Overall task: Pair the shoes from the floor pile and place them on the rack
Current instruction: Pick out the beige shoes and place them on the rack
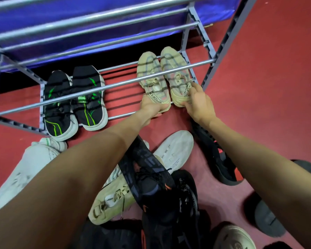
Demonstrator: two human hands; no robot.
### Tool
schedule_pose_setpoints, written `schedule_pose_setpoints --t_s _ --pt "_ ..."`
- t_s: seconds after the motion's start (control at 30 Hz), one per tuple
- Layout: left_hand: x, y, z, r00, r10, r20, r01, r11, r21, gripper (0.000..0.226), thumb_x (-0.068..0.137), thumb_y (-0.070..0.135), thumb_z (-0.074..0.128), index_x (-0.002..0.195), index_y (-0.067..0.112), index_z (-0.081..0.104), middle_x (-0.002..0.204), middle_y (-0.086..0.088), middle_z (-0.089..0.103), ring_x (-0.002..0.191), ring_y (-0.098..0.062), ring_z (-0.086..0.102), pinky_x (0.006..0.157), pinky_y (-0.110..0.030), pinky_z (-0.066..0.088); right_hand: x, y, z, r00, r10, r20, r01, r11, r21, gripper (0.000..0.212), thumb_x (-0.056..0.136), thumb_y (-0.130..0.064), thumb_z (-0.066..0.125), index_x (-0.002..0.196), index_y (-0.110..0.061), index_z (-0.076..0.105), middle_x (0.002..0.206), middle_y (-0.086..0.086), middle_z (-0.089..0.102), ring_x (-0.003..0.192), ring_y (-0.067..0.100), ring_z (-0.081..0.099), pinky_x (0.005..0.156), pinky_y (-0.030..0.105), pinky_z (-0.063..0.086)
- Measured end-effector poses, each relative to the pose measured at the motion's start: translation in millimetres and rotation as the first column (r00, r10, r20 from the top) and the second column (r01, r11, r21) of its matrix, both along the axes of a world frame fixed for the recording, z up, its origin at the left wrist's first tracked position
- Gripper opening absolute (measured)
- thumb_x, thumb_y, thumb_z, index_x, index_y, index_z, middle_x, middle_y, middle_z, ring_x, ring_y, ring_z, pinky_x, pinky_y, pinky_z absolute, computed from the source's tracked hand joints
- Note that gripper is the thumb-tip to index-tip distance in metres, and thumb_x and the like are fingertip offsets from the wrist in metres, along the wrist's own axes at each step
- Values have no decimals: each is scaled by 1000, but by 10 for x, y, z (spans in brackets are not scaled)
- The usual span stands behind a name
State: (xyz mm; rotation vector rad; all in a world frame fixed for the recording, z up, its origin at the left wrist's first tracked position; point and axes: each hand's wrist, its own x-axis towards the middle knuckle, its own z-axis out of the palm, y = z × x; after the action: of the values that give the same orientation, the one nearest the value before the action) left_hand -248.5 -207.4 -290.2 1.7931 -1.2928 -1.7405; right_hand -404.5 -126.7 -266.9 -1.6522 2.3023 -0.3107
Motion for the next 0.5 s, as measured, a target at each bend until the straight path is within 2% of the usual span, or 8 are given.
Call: schedule_pose_setpoints --t_s 0.13,0.27,0.3,0.37,0.43,0.5 --pt "-49 10 -76 999 -32 8 32 999 -8 70 61 7 84 122 12 50 116 -5 65 102 -20 67 73 -36 62 -5 3 1 1000 -12 8 12 1000 -9 34 88 -13 62 115 3 49 152 11 32 118 40 53 87 43 47" --pt "-5 57 -22 989 -91 118 93 996 -12 68 69 22 82 126 18 45 119 2 60 103 -18 61 75 -39 60 36 3 14 1000 -25 16 26 999 -25 35 87 -12 63 116 1 47 150 9 32 117 39 53 79 42 47" --pt "10 72 11 979 -119 166 125 992 -27 68 69 26 81 126 19 46 117 2 60 100 -18 61 72 -37 60 47 0 11 1000 -28 12 28 999 -18 36 87 -11 63 117 1 46 151 9 31 118 38 52 76 42 47" --pt "26 122 113 942 -184 282 202 979 -38 62 71 25 78 126 16 49 115 -1 63 94 -21 63 56 -27 54 61 9 -6 999 -33 20 33 999 -11 39 87 -5 58 122 0 44 155 8 25 122 36 50 74 41 45" --pt "39 190 213 868 -269 418 326 943 -70 46 74 17 68 119 10 58 114 -7 66 89 -24 64 46 -23 42 82 67 -24 998 -20 63 18 1000 21 52 86 -1 53 135 -3 37 160 9 13 134 34 41 87 41 46" --pt "77 278 347 759 -360 542 488 866 -108 33 77 12 57 109 7 62 115 -9 65 88 -25 62 56 -27 43 134 203 -5 994 1 107 -12 994 104 73 85 -1 54 149 -8 20 162 11 -1 146 31 21 107 40 40"
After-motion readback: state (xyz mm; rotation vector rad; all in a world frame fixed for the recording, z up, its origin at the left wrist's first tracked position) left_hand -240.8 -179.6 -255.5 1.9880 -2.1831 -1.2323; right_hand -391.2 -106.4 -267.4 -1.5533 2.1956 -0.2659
